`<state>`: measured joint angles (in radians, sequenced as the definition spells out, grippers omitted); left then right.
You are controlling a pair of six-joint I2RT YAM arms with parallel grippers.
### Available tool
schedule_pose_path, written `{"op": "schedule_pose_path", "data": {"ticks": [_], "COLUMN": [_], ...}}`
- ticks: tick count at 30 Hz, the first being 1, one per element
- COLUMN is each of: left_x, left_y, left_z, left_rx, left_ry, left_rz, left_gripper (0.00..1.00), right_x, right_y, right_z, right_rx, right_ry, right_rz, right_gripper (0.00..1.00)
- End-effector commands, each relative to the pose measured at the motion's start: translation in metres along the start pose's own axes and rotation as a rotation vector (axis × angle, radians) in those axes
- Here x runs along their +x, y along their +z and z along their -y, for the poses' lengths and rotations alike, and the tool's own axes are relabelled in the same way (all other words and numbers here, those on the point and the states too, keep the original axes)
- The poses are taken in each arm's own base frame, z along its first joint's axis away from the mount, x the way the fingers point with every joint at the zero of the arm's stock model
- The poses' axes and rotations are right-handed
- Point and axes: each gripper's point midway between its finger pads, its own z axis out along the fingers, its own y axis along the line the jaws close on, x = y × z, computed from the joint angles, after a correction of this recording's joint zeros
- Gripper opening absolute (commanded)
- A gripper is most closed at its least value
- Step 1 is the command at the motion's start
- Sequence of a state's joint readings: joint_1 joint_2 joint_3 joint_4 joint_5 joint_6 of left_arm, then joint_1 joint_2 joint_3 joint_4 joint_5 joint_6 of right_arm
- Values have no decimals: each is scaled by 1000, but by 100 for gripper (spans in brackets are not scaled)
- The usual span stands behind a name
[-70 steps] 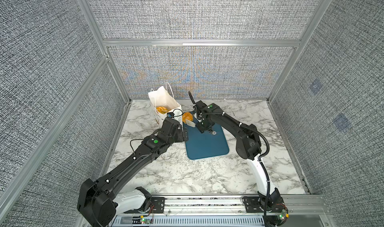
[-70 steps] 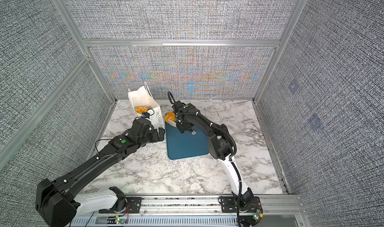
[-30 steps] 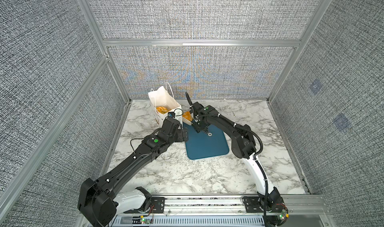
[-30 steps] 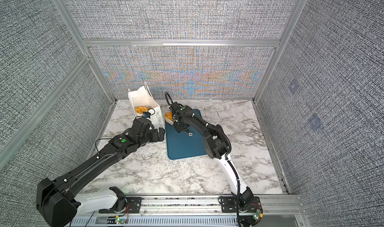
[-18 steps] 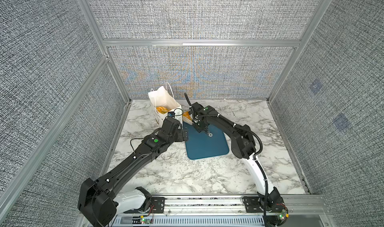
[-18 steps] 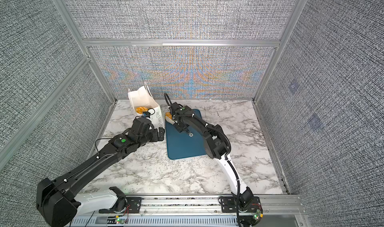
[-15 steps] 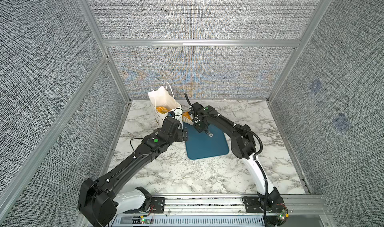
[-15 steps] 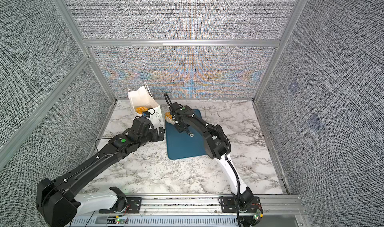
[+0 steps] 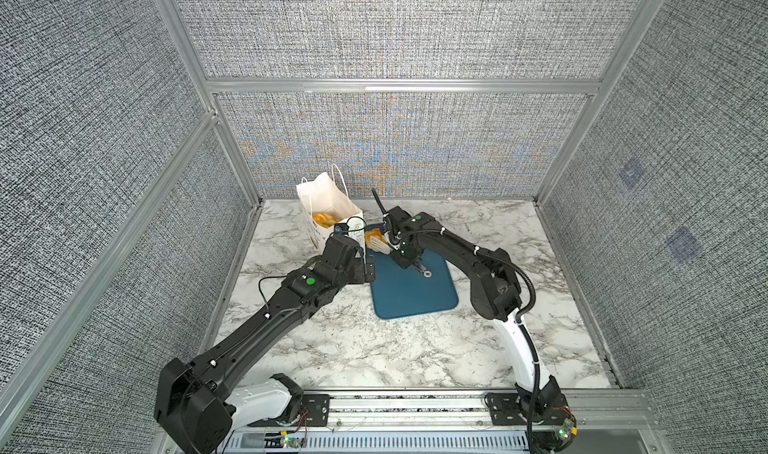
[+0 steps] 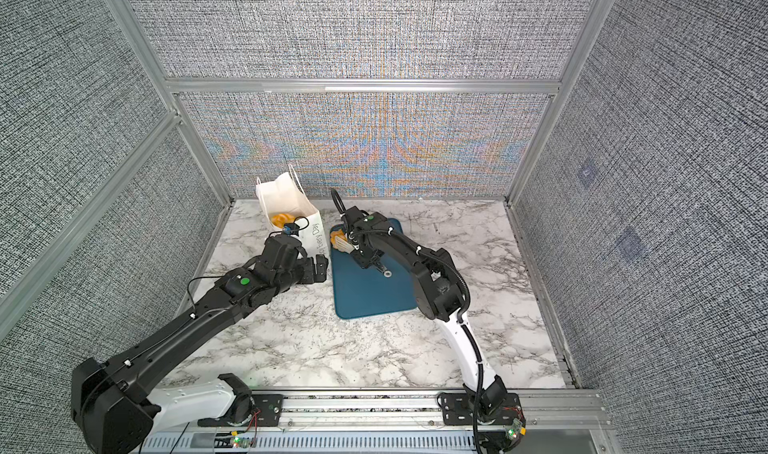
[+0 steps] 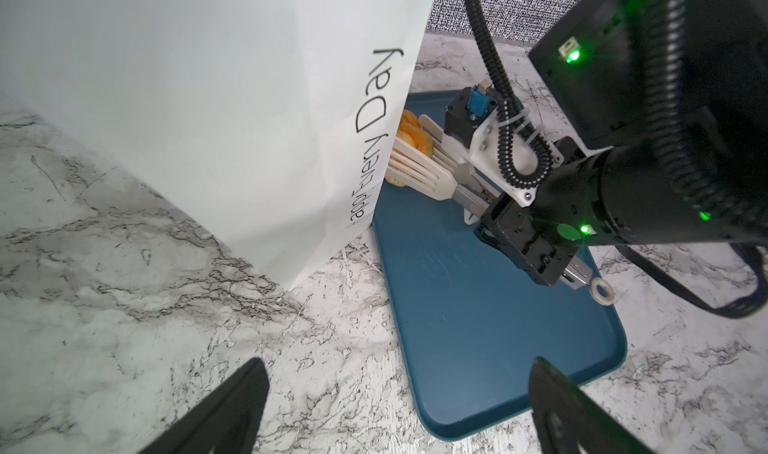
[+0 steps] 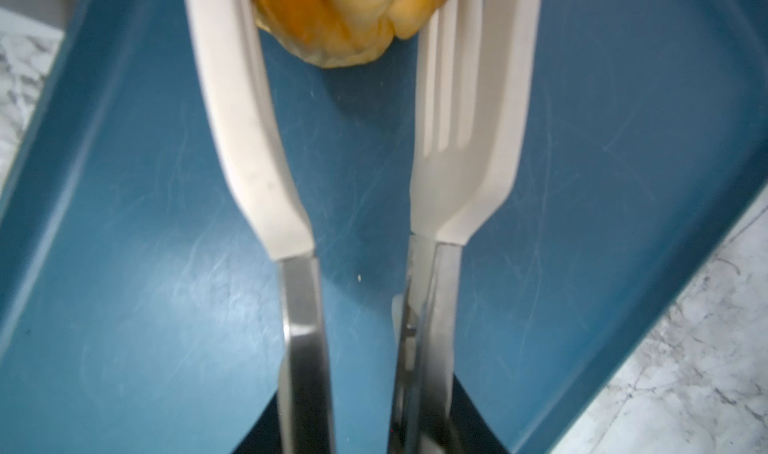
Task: Place the fake bread into the paper bag
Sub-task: 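Close the right tongs on the knotted roll on the tray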
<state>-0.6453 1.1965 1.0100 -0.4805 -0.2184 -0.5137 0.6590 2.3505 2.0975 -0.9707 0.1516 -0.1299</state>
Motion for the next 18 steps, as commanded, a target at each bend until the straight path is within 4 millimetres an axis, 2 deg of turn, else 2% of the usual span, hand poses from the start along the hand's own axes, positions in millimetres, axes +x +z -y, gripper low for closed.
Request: {"op": "schedule_pose_path", "data": {"ticks": [1, 18], "left_x": [-8, -20], "left_y": [-6, -18], "left_z": [1, 4], "left_rx": [2, 17], "left_ry": [-6, 5], "left_rz": [28, 52], "left_gripper": [99, 99], "right_x": [2, 22], "right_y": [-10, -49], "right_z": [1, 1], "right_rx": [-11, -63], "right_ry": [8, 57], "right_rz": [16, 65], "right_gripper": [39, 39]}}
